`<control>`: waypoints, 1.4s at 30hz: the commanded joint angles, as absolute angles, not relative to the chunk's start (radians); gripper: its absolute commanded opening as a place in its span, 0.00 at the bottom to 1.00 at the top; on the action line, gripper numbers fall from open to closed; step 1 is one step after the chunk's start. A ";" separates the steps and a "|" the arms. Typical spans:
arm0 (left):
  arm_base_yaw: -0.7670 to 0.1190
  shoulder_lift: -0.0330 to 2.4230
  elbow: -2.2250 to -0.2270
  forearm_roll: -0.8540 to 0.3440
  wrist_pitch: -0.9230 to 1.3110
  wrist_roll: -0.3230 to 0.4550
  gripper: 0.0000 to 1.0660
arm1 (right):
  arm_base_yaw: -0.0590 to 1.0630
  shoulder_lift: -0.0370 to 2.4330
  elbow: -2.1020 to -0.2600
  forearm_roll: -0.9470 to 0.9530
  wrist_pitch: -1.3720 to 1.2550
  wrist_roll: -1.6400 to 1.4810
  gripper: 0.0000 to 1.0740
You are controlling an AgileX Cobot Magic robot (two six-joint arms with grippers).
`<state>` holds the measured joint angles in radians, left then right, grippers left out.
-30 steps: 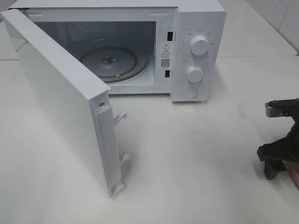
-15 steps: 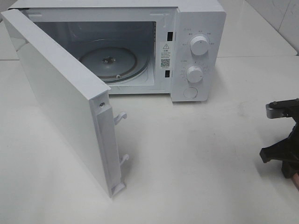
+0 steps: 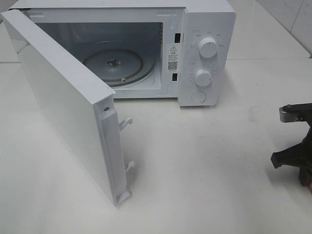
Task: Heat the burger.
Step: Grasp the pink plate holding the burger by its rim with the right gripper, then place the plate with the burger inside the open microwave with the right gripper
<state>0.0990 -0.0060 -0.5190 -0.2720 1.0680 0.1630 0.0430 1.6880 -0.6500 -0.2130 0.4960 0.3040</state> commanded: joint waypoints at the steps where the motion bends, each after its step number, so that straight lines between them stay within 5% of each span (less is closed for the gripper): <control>1: 0.104 -0.006 -0.518 -0.276 1.073 0.163 0.94 | 0.048 1.677 -0.644 -0.245 0.532 0.348 0.00; 19: 0.104 -0.006 -0.518 -0.276 1.073 0.163 0.94 | 0.269 1.589 -0.644 -0.576 0.783 0.641 0.00; 42: 0.104 -0.006 -0.518 -0.276 1.073 0.163 0.94 | 0.514 1.381 -0.553 -0.588 0.966 0.647 0.00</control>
<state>0.0990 -0.0060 -0.5190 -0.2720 1.0680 0.1630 0.4750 1.4130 -0.5620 -0.5400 0.8920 0.6430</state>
